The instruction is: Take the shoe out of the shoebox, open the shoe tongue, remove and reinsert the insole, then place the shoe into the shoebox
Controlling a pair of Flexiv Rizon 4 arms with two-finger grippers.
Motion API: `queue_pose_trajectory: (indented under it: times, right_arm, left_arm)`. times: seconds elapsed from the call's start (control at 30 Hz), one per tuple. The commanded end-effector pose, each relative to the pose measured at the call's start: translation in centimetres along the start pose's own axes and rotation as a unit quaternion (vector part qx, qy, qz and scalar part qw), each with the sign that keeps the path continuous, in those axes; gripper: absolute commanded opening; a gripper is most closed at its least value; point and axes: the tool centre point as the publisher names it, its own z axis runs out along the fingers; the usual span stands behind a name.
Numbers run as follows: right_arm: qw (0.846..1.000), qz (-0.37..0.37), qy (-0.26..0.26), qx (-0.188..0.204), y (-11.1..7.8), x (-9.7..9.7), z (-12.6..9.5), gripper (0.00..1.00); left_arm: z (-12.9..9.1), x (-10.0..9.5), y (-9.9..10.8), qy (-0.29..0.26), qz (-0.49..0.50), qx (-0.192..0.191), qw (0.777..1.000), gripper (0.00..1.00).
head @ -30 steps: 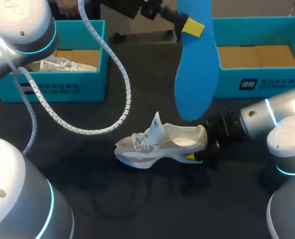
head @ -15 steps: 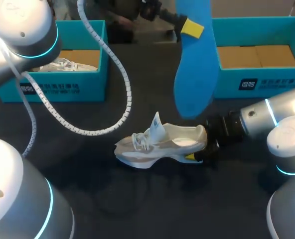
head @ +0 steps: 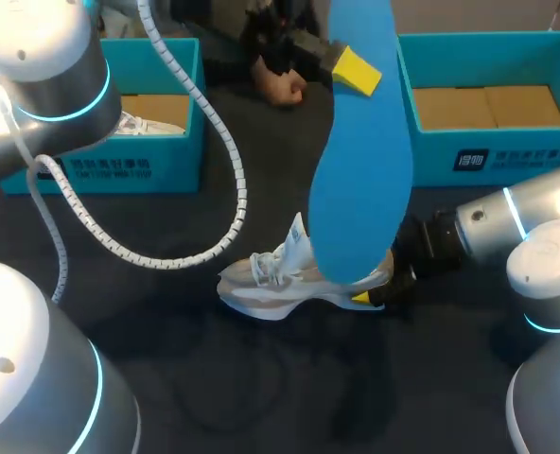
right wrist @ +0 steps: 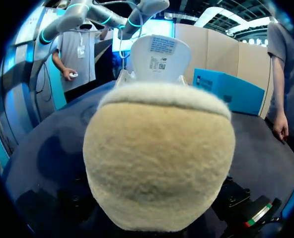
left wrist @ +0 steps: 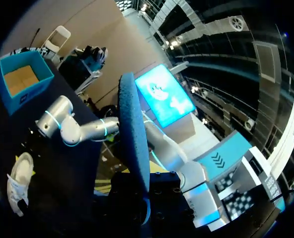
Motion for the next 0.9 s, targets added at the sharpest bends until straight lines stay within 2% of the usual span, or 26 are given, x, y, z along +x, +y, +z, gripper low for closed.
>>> queue_pose_trajectory:
  times: [0.03,0.17,0.47,0.9]
  right_arm:
    - [1.0,0.0,0.0,0.002,-0.2,0.0,0.3,0.0]
    - [1.0,0.0,0.0,0.002,-0.2,0.0,0.3,0.0]
    - [1.0,0.0,0.0,0.002,-0.2,0.0,0.3,0.0]
    - [1.0,0.0,0.0,0.002,-0.2,0.0,0.3,0.0]
  left_arm:
    - [-0.1,0.4,0.2,0.007,-0.003,-0.001,1.0,0.0]
    - [-0.2,0.9,0.2,-0.006,0.008,0.012,1.0,0.0]
    - [0.3,2.3,0.6,-0.021,0.029,-0.014,0.999,0.0]
    - [0.7,2.6,1.0,-0.04,0.044,-0.008,0.998,0.0]
